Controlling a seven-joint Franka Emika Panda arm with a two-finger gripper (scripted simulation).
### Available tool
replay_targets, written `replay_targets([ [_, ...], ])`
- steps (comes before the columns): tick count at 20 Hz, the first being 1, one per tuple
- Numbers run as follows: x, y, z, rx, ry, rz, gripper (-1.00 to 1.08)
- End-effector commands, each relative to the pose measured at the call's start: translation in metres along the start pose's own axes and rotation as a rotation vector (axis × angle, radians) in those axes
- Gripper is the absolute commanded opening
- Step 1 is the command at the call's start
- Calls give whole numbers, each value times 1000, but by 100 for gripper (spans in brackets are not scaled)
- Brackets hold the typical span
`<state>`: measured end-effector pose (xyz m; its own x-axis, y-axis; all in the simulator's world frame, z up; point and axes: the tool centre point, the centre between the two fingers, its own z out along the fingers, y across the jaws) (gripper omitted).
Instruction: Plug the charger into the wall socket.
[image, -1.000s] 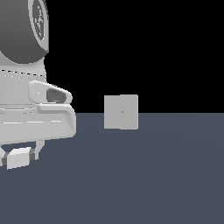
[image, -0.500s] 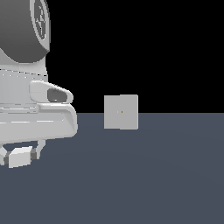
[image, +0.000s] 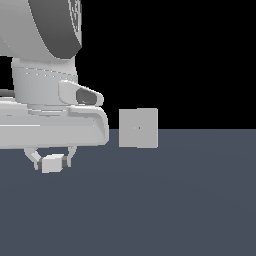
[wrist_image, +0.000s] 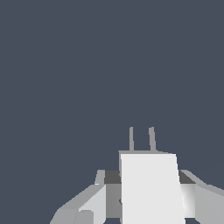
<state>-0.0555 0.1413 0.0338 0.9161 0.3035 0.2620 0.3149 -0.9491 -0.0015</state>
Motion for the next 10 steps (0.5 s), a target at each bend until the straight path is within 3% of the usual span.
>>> replay_targets([
  [1,5,18,-8,-21,2,82,-100],
  [10,6,94,-45,-111,3,420,-100],
])
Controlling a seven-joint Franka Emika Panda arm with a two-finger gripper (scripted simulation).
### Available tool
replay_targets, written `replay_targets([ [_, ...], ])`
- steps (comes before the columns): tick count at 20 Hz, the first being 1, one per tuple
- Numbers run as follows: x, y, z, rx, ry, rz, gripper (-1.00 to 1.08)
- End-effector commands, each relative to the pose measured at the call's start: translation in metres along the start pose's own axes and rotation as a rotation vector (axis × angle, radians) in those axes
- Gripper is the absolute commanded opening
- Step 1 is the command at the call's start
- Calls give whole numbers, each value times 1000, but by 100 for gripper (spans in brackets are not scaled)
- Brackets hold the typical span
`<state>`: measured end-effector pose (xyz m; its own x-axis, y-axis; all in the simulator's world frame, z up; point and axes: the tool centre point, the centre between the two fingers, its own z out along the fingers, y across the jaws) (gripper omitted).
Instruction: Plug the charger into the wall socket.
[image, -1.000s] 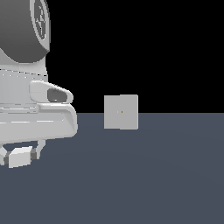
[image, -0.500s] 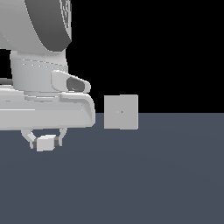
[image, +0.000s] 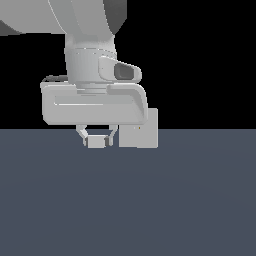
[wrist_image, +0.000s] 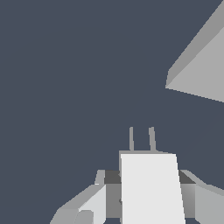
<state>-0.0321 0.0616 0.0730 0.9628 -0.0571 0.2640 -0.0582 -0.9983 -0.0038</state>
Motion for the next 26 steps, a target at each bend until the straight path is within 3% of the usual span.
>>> replay_targets([
  [1,4,18,-8,-22,0,84,-100],
  [11,6,59,-26,-72,-2,257,-100],
  [26,7,62,-26,-76,-3,265,-100],
])
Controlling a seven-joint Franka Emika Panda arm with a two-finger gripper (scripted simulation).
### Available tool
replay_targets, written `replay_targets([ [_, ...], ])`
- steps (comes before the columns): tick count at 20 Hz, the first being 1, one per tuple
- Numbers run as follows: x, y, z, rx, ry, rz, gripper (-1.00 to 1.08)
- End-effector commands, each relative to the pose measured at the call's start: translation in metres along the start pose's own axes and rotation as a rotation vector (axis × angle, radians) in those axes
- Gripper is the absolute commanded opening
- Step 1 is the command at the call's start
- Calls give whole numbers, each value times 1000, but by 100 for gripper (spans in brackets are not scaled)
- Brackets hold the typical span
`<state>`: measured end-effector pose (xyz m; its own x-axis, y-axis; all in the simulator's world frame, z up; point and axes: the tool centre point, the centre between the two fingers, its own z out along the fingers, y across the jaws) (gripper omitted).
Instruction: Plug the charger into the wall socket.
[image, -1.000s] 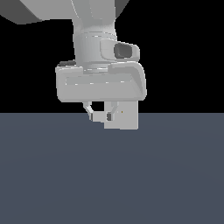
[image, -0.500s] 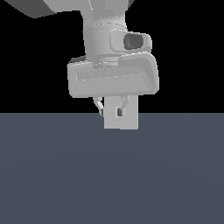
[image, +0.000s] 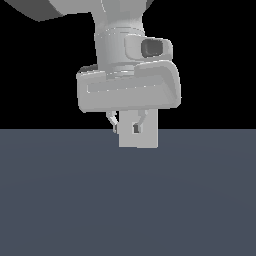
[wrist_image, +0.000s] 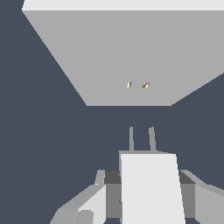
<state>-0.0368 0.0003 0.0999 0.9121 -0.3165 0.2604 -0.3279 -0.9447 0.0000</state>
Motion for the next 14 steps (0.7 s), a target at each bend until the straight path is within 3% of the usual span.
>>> replay_targets([
  [1,3,0,1,0,0,0,-100],
  [14,43,1,12,1,0,0,-100],
])
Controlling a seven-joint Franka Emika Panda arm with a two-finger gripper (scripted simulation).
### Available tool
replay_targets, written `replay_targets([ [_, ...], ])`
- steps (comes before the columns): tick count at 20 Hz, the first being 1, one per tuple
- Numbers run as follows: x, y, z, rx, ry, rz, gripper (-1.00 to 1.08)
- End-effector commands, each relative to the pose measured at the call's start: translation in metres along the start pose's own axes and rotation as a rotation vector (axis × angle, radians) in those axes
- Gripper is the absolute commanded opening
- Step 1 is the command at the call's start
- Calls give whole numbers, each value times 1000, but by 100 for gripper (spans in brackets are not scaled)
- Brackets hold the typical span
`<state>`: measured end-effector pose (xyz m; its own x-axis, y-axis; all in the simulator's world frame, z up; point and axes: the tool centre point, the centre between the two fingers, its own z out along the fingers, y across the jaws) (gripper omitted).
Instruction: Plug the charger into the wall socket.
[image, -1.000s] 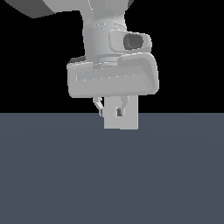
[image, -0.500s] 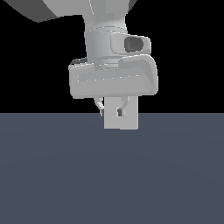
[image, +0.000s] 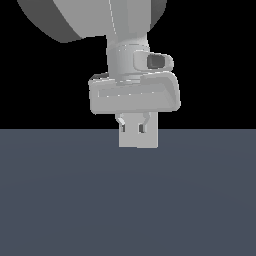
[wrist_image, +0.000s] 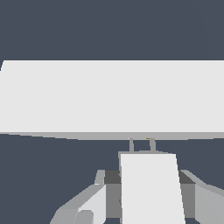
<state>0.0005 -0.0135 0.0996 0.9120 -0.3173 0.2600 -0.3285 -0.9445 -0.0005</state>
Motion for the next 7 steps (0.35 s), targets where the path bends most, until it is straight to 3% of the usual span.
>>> replay_targets([
  [1,6,0,2,0,0,0,-100],
  [7,9,-1,2,0,1,-1,-100],
])
